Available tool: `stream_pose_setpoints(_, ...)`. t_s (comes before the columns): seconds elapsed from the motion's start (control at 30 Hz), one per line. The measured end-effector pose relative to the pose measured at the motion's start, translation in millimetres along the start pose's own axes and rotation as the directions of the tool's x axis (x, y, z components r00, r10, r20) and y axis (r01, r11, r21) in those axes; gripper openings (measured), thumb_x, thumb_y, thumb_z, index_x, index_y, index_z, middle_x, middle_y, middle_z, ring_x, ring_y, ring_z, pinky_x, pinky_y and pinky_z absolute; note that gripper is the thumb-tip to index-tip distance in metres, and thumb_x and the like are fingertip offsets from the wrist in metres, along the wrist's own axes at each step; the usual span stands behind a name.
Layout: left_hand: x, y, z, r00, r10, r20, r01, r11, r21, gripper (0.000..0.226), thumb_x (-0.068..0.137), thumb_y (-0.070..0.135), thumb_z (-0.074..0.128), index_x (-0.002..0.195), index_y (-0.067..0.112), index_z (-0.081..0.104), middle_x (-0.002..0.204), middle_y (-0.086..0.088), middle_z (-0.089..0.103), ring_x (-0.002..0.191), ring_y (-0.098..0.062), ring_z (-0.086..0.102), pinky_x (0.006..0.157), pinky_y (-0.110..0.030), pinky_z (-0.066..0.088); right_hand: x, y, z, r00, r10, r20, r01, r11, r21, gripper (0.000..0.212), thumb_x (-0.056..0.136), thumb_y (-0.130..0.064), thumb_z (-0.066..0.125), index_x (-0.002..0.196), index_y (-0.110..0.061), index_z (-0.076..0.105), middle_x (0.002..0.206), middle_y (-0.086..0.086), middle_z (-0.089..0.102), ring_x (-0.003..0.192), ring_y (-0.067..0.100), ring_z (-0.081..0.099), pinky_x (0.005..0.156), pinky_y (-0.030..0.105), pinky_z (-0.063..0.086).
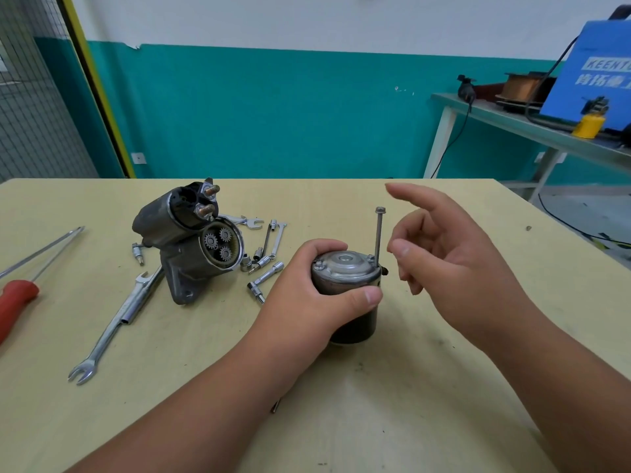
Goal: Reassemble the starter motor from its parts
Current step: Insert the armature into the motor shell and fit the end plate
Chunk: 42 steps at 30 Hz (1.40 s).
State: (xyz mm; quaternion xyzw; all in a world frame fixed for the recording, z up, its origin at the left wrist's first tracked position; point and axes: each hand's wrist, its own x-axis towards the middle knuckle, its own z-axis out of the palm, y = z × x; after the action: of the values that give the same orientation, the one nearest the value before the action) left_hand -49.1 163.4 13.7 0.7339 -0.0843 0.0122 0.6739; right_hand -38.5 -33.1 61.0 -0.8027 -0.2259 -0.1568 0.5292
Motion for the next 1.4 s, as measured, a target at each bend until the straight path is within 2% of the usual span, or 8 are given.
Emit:
stream_pose_setpoints(0.17, 0, -2, 1, 1.0, 0.014, 0.006, -0.014, 1.0, -0.021, 0.071, 0.054, 0.054, 0.087, 0.121, 0.046, 0.065, 0.111, 0.019, 0.077, 0.101, -0.001, 0.074, 0.077, -0.012, 0.054, -1, 3, 2, 0.998, 0.032, 0.049, -0.029, 0.998, -0.05, 0.039, 0.101, -0.002, 0.059, 0.104, -0.037, 0.078, 0.082, -0.01, 0.069, 0.07, 0.009, 0.063, 0.06, 0.023, 0.052)
stream_pose_setpoints(0.3, -1, -2, -1, 0.999, 0.038, -0.028, -0.04, 0.997, -0.068, 0.07, 0.053, 0.051, 0.089, 0.119, 0.048, 0.066, 0.115, 0.015, 0.077, 0.105, -0.005, 0.075, 0.083, -0.019, 0.057, -2, 2, 5, 0.999, 0.022, 0.049, -0.021, 1.0, -0.013, 0.037, 0.099, -0.012, 0.059, 0.118, -0.041, 0.072, 0.083, -0.001, 0.066, 0.07, 0.015, 0.062, 0.06, 0.029, 0.055)
stream_pose_setpoints(0.5, 1, 8, -13, 0.975, 0.096, -0.203, -0.143, 0.962, -0.234, 0.066, 0.056, 0.039, 0.091, 0.119, 0.043, 0.071, 0.118, 0.009, 0.077, 0.112, -0.022, 0.075, 0.102, -0.058, 0.06, 2, 6, 1, 0.985, 0.141, 0.098, -0.138, 0.99, -0.041, 0.022, 0.096, -0.021, 0.059, 0.093, -0.038, 0.073, 0.076, -0.004, 0.07, 0.066, 0.009, 0.063, 0.057, 0.022, 0.051)
stream_pose_setpoints(0.63, 1, 22, -26, 0.912, 0.22, -0.347, -0.281, 0.95, -0.137, 0.067, 0.06, 0.045, 0.087, 0.123, 0.044, 0.066, 0.114, 0.022, 0.072, 0.111, -0.007, 0.072, 0.093, -0.028, 0.06, -2, 6, 14, 0.822, 0.188, 0.537, 0.036, 0.925, -0.379, 0.02, 0.096, -0.02, 0.067, 0.097, -0.038, 0.076, 0.086, -0.016, 0.073, 0.079, 0.002, 0.065, 0.07, 0.019, 0.049)
stream_pose_setpoints(0.83, 2, 27, -30, 0.878, 0.255, -0.406, -0.312, 0.947, -0.08, 0.072, 0.058, 0.049, 0.085, 0.126, 0.045, 0.064, 0.116, 0.024, 0.07, 0.111, -0.003, 0.07, 0.093, -0.025, 0.057, -18, -5, 52, 0.603, 0.09, 0.793, 0.425, 0.805, -0.414, 0.038, 0.098, -0.05, 0.055, 0.134, -0.049, 0.048, 0.102, -0.018, 0.057, 0.086, -0.002, 0.047, 0.073, 0.024, 0.045)
stream_pose_setpoints(1.03, -1, 26, -27, 0.903, 0.23, -0.362, -0.264, 0.963, -0.047, 0.075, 0.055, 0.05, 0.086, 0.126, 0.05, 0.063, 0.113, 0.029, 0.068, 0.11, 0.002, 0.07, 0.09, -0.016, 0.057, -10, 2, 36, 0.702, 0.329, 0.632, 0.286, 0.682, -0.673, 0.015, 0.096, -0.041, 0.054, 0.092, -0.03, 0.046, 0.093, -0.011, 0.049, 0.085, 0.016, 0.055, 0.074, 0.037, 0.049)
stream_pose_setpoints(1.27, -7, 21, -15, 0.958, 0.176, -0.226, -0.185, 0.983, -0.021, 0.071, 0.059, 0.039, 0.091, 0.123, 0.053, 0.064, 0.113, 0.028, 0.071, 0.103, 0.001, 0.073, 0.082, -0.016, 0.059, 6, 41, 2, 0.803, 0.55, 0.229, -0.118, 0.523, -0.844, 0.041, 0.092, -0.024, 0.052, 0.127, -0.042, 0.04, 0.098, -0.016, 0.053, 0.085, 0.012, 0.058, 0.062, 0.031, 0.042)
stream_pose_setpoints(1.4, -13, 15, -1, 0.986, 0.156, -0.052, -0.15, 0.984, 0.096, 0.077, 0.059, 0.034, 0.092, 0.127, 0.052, 0.06, 0.113, 0.032, 0.068, 0.101, 0.005, 0.072, 0.077, -0.007, 0.053, 19, 50, -21, 0.88, 0.475, -0.017, -0.395, 0.71, -0.583, 0.026, 0.09, -0.013, 0.056, 0.105, -0.033, 0.063, 0.081, -0.008, 0.063, 0.065, 0.011, 0.059, 0.054, 0.031, 0.045)
